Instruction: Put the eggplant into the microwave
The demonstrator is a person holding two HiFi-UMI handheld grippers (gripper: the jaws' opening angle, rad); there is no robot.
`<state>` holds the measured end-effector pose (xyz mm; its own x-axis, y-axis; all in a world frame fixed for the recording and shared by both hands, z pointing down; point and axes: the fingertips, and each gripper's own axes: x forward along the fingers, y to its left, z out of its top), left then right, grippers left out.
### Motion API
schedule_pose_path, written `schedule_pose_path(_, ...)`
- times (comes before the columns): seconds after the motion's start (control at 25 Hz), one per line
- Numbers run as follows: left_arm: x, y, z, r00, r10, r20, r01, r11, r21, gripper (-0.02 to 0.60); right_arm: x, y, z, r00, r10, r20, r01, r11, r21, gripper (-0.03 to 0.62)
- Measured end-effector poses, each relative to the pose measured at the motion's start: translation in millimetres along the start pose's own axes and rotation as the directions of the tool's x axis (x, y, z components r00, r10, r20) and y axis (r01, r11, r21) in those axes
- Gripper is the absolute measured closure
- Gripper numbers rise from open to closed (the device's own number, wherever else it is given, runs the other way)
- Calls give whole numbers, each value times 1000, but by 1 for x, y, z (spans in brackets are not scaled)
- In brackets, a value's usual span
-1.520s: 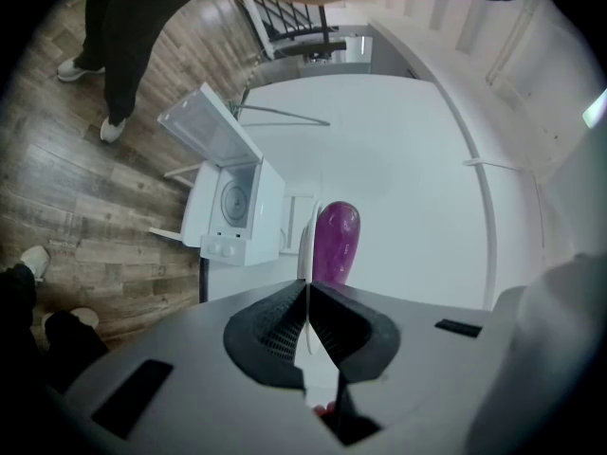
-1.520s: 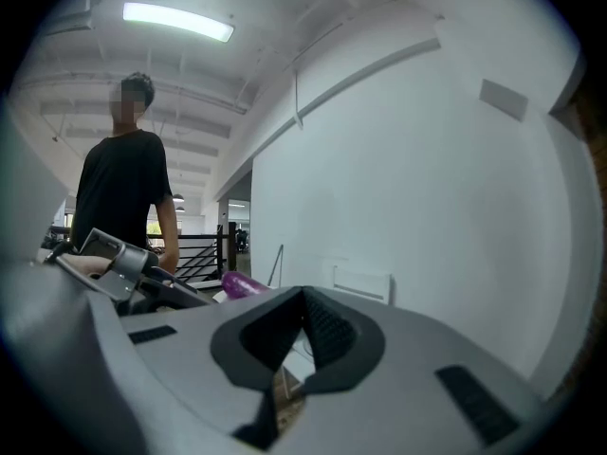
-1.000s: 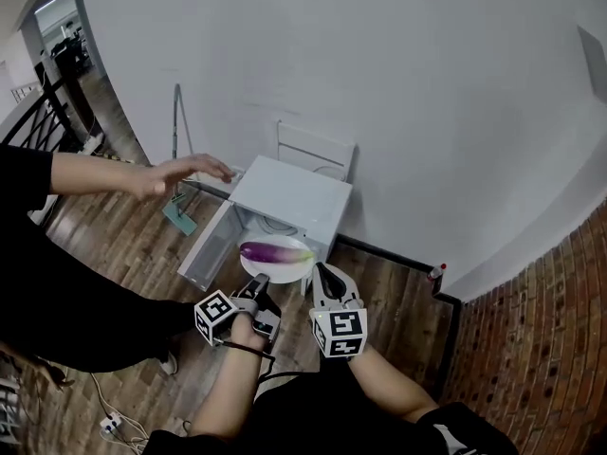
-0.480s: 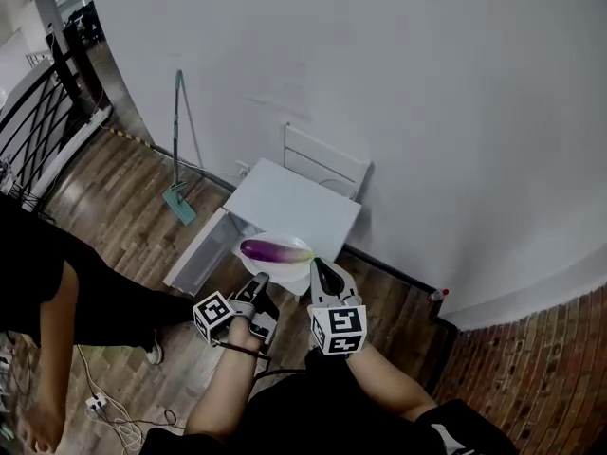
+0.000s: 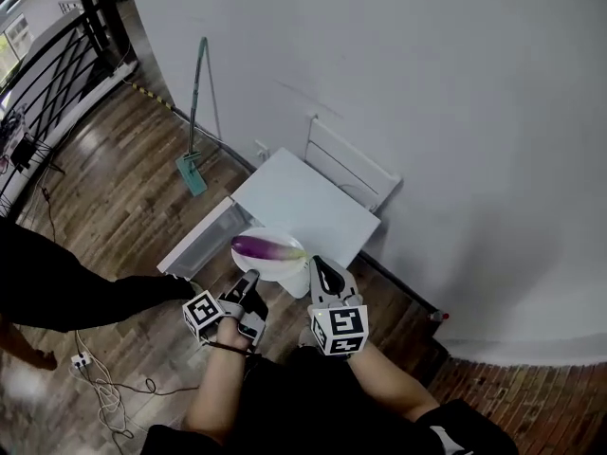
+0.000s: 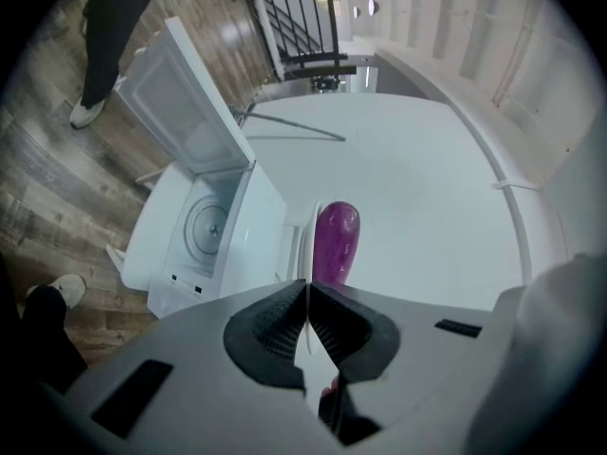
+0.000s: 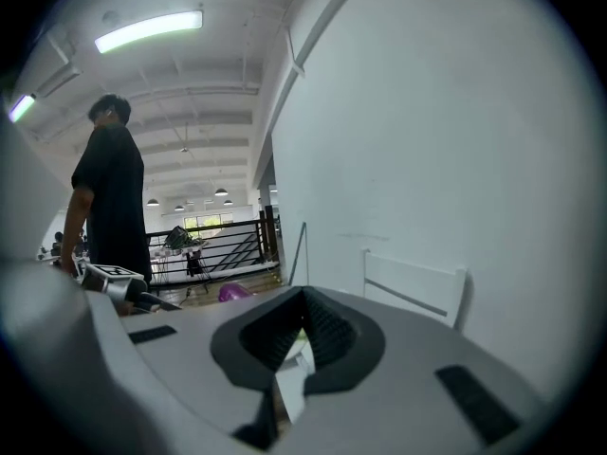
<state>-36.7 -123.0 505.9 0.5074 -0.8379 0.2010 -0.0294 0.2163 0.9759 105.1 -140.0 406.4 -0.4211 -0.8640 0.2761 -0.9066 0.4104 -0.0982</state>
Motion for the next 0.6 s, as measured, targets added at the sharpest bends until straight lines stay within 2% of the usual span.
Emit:
schedule_pose_path(0.2, -7, 16, 23, 999, 3, 43, -2, 1000, -14, 569, 21, 10, -21, 997, 44, -61, -44, 999, -2, 580)
schedule_pose_path(0.6, -8, 88, 83, 1000, 3, -30, -3, 1000, -21, 571, 58, 38, -59, 988, 32, -151, -36, 999, -27, 582)
